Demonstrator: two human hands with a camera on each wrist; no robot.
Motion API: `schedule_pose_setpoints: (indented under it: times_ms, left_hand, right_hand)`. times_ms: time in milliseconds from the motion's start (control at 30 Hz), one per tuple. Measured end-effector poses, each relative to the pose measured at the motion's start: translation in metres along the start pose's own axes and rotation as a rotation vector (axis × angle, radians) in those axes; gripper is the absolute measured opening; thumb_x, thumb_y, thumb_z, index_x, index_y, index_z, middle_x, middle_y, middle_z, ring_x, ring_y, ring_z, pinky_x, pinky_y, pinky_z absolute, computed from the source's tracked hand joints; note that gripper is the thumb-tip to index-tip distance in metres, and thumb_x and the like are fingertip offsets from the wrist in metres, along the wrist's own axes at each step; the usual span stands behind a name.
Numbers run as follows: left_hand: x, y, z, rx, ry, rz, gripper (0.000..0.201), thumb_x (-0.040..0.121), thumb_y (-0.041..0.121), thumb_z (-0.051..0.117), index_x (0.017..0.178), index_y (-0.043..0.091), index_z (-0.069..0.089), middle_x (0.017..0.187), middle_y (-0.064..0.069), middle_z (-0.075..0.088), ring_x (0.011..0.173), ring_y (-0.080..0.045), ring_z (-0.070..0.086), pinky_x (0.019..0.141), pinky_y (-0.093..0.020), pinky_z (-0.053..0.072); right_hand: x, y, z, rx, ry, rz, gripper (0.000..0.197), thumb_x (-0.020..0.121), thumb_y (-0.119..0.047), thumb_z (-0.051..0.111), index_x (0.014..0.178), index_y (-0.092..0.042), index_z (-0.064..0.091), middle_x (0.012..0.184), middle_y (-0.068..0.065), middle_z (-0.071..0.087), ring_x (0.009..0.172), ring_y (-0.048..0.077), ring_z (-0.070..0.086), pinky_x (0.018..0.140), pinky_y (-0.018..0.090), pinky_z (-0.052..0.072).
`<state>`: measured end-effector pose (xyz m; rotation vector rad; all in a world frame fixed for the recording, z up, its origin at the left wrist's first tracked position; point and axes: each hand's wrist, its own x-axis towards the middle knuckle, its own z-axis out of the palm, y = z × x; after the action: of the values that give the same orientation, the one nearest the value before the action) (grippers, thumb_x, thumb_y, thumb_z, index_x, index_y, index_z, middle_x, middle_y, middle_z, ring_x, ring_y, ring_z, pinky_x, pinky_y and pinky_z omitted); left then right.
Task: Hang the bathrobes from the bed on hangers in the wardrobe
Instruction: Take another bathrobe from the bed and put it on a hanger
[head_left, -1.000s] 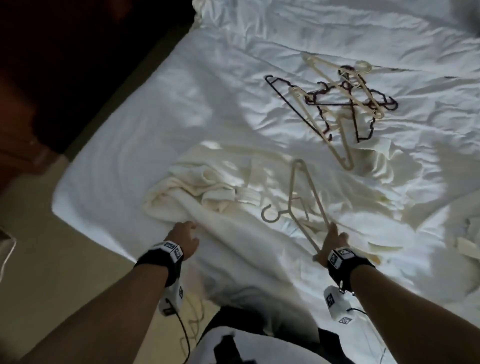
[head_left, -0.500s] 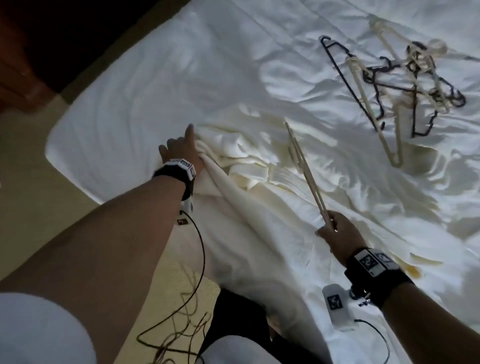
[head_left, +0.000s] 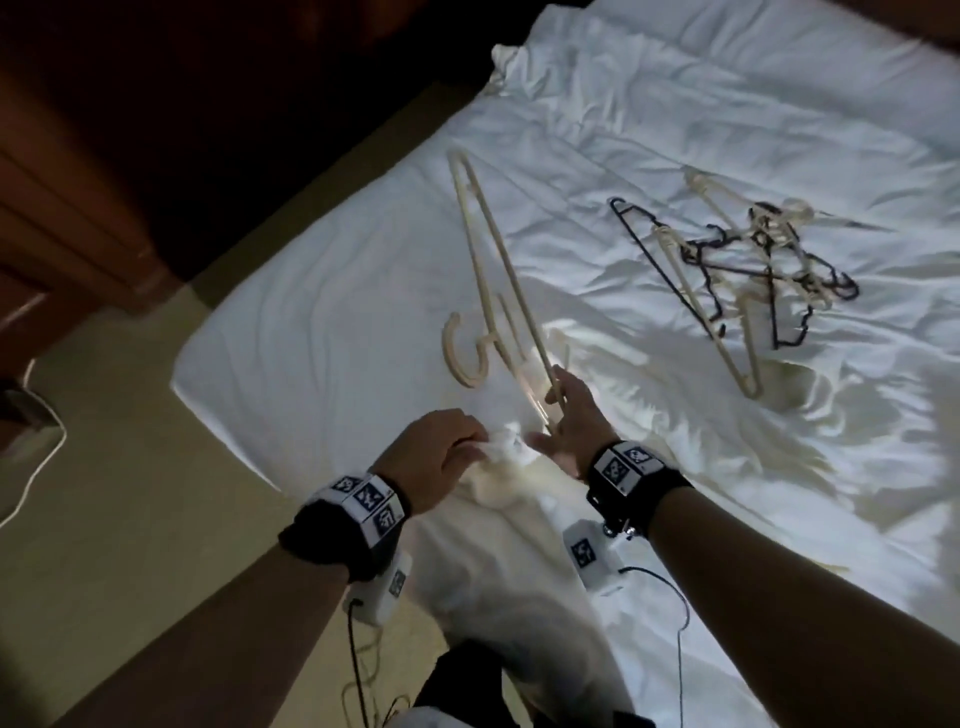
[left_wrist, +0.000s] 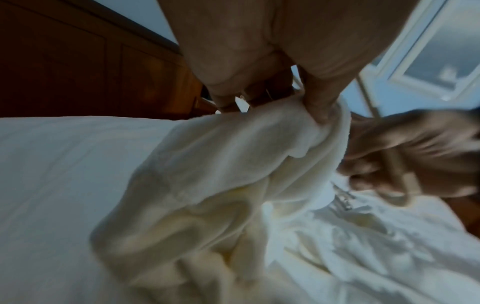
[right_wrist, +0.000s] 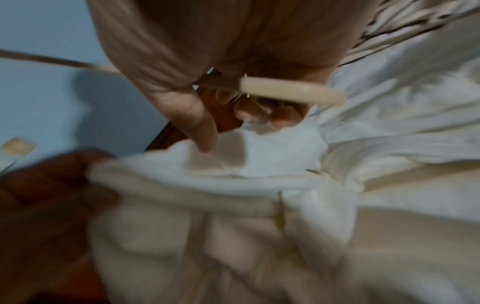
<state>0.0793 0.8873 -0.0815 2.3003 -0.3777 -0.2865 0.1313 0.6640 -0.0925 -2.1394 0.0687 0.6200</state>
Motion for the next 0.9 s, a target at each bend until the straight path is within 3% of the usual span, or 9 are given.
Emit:
schedule_pose_setpoints:
  times_ms: [133,233,367,433,500,567,700,833,900]
  left_hand:
    - [-0.032,0.033,-0.006,-0.085,0.091,-0.059,0.025,0.089,0.046,0.045,0.096,0.029,0.061,0.088,0.013,0.06,0.081,-0.003,0.058,0.073,-0.017,0.045]
    - [-0.051,0.039,0.001,-0.113,0.166,-0.162,0.019,0.084,0.059,0.044,0.09,0.042,0.052,0.091,0.014,0.058,0.083,-0.002,0.057,0.072,-0.018,0.046]
    - [-0.041,0.05,0.028,-0.068,0.094,-0.323,0.076,0.062,0.087,0.053,0.113,0.03,0.048,0.112,0.007,0.052,0.097,-0.011,0.056,0.08,-0.032,0.049]
    - [-0.019,0.074,0.047,0.049,0.028,-0.353,0.099,0.058,0.071,0.073,0.136,0.024,0.034,0.129,-0.001,0.051,0.113,-0.023,0.054,0.094,-0.042,0.047]
    - [0.009,0.112,0.066,0.051,0.036,-0.306,0.098,0.066,0.052,0.073,0.145,0.029,0.019,0.129,-0.009,0.056,0.113,-0.033,0.057,0.094,-0.044,0.047]
    - [0.041,0.161,0.078,0.088,0.033,-0.239,0.071,0.078,0.052,0.056,0.14,0.034,0.027,0.119,-0.011,0.061,0.106,-0.036,0.059,0.088,-0.041,0.047]
    - [0.09,0.272,0.083,-0.053,0.046,-0.022,0.032,0.073,0.062,0.043,0.09,0.041,0.058,0.091,0.002,0.067,0.094,-0.029,0.065,0.074,-0.032,0.045]
    - [0.116,0.365,0.086,-0.154,0.135,0.257,0.06,0.078,0.057,0.041,0.114,0.015,0.064,0.106,-0.004,0.066,0.102,-0.02,0.06,0.078,-0.023,0.037]
    - [0.119,0.4,0.085,-0.182,0.175,0.324,0.05,0.084,0.048,0.047,0.112,0.01,0.064,0.106,-0.005,0.069,0.1,-0.019,0.062,0.08,-0.021,0.04]
  right_hand:
    - [-0.008,-0.015,0.005,-0.33,-0.18,-0.033,0.03,0.083,-0.024,0.065,0.101,-0.023,0.04,0.102,-0.002,0.059,0.082,0.023,0.06,0.068,0.031,0.051]
    - [-0.03,-0.012,-0.009,-0.318,-0.143,0.012,0.009,0.091,-0.023,0.048,0.099,-0.022,0.043,0.09,0.005,0.059,0.072,0.025,0.059,0.057,0.03,0.05]
    - [-0.067,-0.012,-0.064,-0.014,-0.009,-0.009,0.002,0.096,-0.017,0.048,0.097,-0.017,0.049,0.076,0.004,0.053,0.065,0.022,0.05,0.058,0.033,0.044]
    - [-0.093,-0.013,-0.11,0.117,0.084,-0.036,0.004,0.095,-0.018,0.053,0.092,-0.018,0.051,0.069,-0.001,0.05,0.06,0.018,0.047,0.057,0.032,0.042]
    - [-0.127,-0.015,-0.164,0.277,0.155,-0.043,0.01,0.086,-0.019,0.059,0.095,-0.016,0.056,0.068,0.0,0.053,0.059,0.016,0.048,0.056,0.026,0.04]
    - [-0.164,-0.01,-0.221,0.428,0.257,-0.06,0.021,0.071,-0.021,0.058,0.09,-0.015,0.061,0.069,0.006,0.056,0.062,0.02,0.052,0.061,0.028,0.042]
    - [-0.248,0.024,-0.321,0.547,0.555,-0.093,0.005,0.079,-0.009,0.058,0.08,-0.014,0.059,0.055,-0.002,0.059,0.048,0.013,0.054,0.05,0.021,0.043]
    - [-0.318,0.08,-0.379,0.472,0.831,0.061,0.008,0.083,-0.013,0.061,0.081,-0.017,0.055,0.061,0.002,0.056,0.053,0.018,0.052,0.05,0.025,0.04]
    - [-0.338,0.106,-0.391,0.274,0.905,0.191,0.018,0.079,-0.021,0.065,0.092,-0.017,0.054,0.076,0.005,0.058,0.065,0.023,0.053,0.056,0.029,0.042]
